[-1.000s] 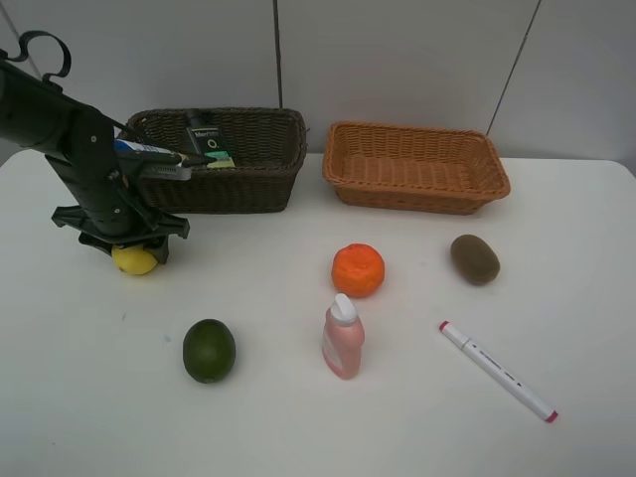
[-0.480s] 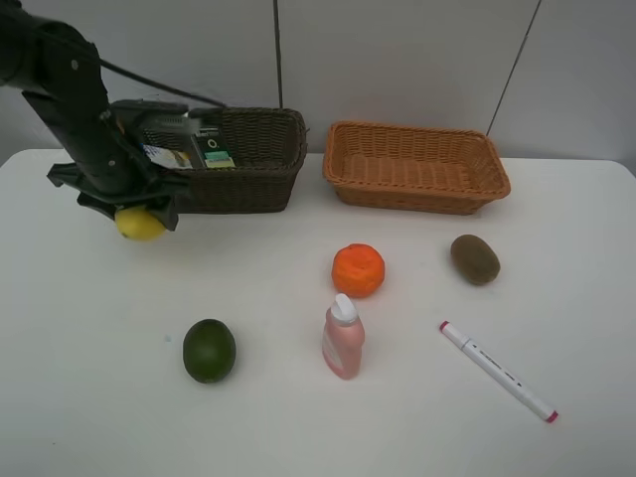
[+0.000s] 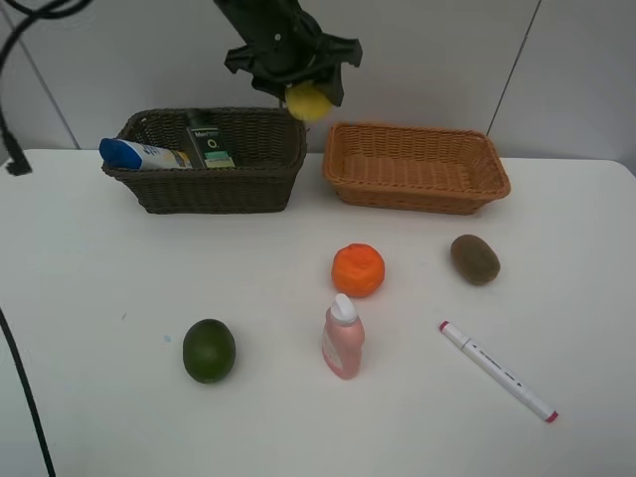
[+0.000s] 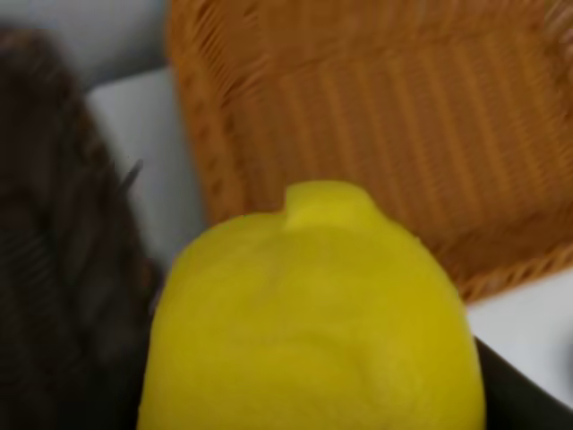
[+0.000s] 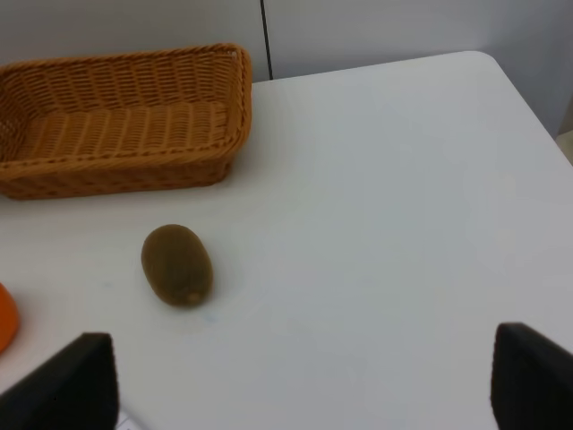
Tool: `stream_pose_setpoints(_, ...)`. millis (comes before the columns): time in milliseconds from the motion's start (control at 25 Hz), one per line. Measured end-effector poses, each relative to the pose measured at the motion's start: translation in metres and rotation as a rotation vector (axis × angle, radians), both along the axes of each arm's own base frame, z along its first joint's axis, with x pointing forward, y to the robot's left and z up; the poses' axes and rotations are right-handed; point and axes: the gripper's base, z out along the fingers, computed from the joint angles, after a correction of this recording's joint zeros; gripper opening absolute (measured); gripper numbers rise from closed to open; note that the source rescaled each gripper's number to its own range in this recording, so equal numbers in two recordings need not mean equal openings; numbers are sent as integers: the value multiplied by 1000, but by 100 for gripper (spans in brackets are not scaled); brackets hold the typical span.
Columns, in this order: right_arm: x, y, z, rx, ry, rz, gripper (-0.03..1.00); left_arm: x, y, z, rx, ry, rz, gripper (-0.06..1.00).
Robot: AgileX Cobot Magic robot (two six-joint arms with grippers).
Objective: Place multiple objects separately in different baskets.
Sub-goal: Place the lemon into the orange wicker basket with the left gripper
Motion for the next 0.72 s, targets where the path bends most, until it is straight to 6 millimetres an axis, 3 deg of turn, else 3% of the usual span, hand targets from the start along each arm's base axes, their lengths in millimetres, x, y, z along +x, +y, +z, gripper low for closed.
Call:
stream_pose_setpoints(200,0,0,0,0,0,0,98,34,-48,-34,-61,-89,-38,56)
stream_pose_setpoints(440,0,0,0,0,0,0,98,51,-64,-78,-40,-123,-81,57)
stream_pose_setpoints(520,0,0,0,0,0,0,98,52,-64,-88,-27,-110,-86,79)
stream_pose_setpoints(600,0,0,0,0,0,0,98,51,-64,-91,-19,-98,-88,93)
stream_pose_setpoints(720,0,0,0,0,0,0,98,49,-62,-87,-4,-72,-95,99)
